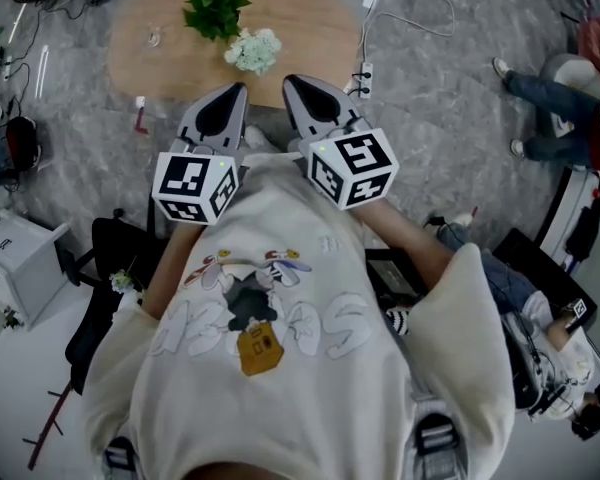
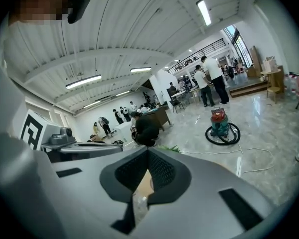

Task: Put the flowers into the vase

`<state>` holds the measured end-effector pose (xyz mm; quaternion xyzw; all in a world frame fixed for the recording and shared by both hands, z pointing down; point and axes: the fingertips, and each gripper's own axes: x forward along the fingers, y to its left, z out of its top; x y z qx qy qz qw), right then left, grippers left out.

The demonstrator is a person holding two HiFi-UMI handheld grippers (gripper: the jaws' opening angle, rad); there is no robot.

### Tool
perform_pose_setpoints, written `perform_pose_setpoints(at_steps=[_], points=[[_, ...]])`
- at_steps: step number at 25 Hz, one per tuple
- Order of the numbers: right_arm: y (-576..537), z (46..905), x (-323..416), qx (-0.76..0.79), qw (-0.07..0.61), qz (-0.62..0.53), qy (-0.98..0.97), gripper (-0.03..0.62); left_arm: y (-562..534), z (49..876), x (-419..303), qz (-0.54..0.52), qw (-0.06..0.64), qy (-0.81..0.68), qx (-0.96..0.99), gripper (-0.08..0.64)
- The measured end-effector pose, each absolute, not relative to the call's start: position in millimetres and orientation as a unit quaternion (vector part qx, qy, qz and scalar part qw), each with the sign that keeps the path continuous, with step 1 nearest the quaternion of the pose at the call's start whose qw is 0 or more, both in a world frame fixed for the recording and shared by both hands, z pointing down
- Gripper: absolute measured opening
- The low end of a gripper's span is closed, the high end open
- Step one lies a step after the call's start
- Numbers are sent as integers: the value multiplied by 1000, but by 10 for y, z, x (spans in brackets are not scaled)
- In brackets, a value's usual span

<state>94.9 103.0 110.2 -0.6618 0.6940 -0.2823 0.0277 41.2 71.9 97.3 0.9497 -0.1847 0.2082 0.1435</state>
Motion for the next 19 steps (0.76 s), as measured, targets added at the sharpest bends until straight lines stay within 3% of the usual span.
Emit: perform_pose_setpoints(at_steps=[19], points=[[1215,1255,1048,-671,21,-317,670,3,895,1087,556,223,160,-151,950,3]])
